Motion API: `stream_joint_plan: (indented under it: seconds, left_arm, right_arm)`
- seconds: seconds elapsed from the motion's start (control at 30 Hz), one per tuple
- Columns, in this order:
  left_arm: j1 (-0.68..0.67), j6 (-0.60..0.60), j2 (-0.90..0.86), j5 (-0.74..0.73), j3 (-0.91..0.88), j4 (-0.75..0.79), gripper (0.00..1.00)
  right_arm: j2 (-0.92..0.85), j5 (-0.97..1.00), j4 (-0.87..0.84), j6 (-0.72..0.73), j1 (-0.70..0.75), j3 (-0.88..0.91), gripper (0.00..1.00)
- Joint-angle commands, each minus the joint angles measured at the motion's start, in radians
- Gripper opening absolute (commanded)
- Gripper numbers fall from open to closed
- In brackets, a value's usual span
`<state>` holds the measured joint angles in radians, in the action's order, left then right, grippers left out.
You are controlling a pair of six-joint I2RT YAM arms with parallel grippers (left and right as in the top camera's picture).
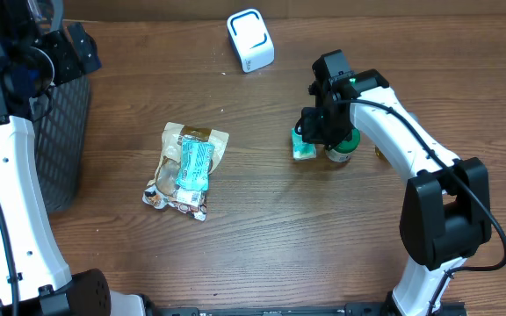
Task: Scan the item barcode
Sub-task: 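Carry the Kleenex pack right and lower it near the jar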
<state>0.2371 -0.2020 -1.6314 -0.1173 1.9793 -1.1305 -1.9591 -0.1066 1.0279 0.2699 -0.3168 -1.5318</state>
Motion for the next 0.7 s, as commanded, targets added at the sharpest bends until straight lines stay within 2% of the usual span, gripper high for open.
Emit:
stream_joint_plan:
  seconds: [0.0, 0.33, 0.5, 0.53, 0.57, 0.63, 0.67]
  left_arm:
    - [-0.002, 0.016, -0.003, -0.006, 0.026, 0.001, 1.0]
    - [-0.002, 0.016, -0.003, -0.006, 0.026, 0.001, 1.0]
    - [-0.002, 0.015, -0.003, -0.006, 0.026, 0.001, 1.0]
    - [-0.002, 0.016, -0.003, -0.006, 0.026, 0.001, 1.0]
    - [-0.002, 0.015, -0.003, -0.006, 0.026, 0.001, 1.0]
    - [-0.002, 0.015, -0.003, -0.006, 0.026, 0.001, 1.0]
    - [-0.002, 0.015, -0.003, -0.006, 0.026, 0.001, 1.0]
  right_arm:
    - [-0.007, 0.159, -0.018, 0.087, -0.003, 0.032, 0.04]
    - [-0.007, 0.152, 0.059, 0.097, -0.003, 0.052, 0.06]
    - [-0.007, 0.12, 0.122, 0.097, -0.003, 0.053, 0.14]
    - [-0.007, 0.12, 0.127, 0.097, -0.003, 0.053, 0.18]
    - [-0.007, 0.12, 0.127, 0.097, -0.003, 0.053, 0.26]
    - [-0.007, 0.119, 0.122, 0.092, -0.003, 0.051, 0.49]
    - [-0.006, 0.119, 0.121, 0.084, -0.003, 0.045, 0.56]
